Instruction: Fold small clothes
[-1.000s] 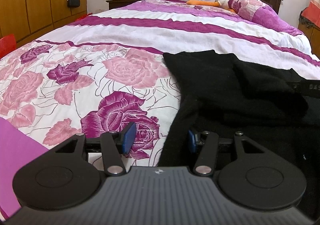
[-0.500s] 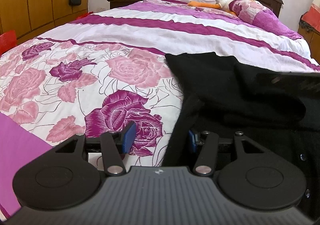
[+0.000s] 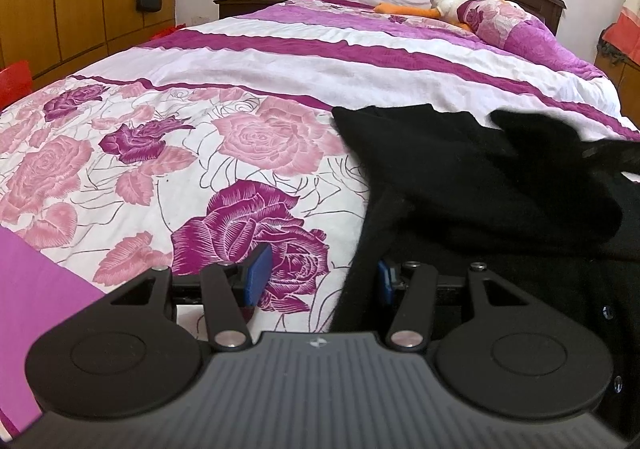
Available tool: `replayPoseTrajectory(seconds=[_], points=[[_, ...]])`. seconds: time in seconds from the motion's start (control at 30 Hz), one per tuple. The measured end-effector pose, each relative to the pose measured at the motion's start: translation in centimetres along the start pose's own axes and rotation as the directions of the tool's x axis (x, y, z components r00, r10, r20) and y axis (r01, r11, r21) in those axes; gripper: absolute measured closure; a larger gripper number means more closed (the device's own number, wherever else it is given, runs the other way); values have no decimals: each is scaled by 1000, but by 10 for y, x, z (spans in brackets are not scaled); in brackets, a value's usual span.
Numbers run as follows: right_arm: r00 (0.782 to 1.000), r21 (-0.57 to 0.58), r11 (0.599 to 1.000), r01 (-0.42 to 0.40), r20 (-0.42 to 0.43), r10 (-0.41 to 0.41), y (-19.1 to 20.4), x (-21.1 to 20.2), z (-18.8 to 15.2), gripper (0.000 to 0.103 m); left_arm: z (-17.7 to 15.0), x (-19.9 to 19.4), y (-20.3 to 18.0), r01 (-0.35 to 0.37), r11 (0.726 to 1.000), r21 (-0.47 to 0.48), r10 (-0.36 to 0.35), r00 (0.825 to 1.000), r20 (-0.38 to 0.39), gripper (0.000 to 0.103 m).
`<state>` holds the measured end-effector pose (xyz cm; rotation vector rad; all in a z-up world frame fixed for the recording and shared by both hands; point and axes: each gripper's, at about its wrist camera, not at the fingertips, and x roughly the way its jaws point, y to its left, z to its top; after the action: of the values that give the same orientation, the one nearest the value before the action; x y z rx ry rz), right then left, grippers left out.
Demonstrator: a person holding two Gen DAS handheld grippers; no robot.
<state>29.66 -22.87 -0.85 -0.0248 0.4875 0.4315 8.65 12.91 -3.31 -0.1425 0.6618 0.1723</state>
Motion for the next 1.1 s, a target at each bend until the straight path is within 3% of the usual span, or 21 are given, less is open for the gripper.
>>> replayPoseTrajectory(seconds=[0.2,0.3,0.4,0.5,0.57,0.8,0.9,1.07,1.1], points=[[992,125,987,97,66,-106,-49,-46,-1,89,1,-1,-1,-9,1000,6,9,1000,-3,45],[985,202,968,152,50,-165,-79,-59,-15,89,2,-1,-3,-16,1000,9,16,1000,-5,45],[978,284,936,206,-19,-209,-110,-60,-34,87,3,-2,-5,-23,1000,12,24,1000,-7,45],[976,367,904,218,-87,-200,-137,-57,-54,85,5,-8,-8,-27,999,18,27,1000,-5,45],[977,383,899,212,-94,-191,-143,-59,-61,79,7,-14,-9,-19,1000,18,19,1000,6,45],[984,361,917,169,-8,-178,-148,-82,-54,52,28,-28,-23,38,999,24,-40,997,60,45],[985,359,920,157,8,-171,-152,-73,-45,51,34,-23,-35,44,998,51,-48,996,72,45],[986,411,896,169,-61,-158,-165,-39,-48,51,40,-5,-53,73,995,74,-79,994,81,45],[987,409,898,160,-67,-145,-166,-32,-50,58,41,1,-56,81,993,81,-88,993,84,45]])
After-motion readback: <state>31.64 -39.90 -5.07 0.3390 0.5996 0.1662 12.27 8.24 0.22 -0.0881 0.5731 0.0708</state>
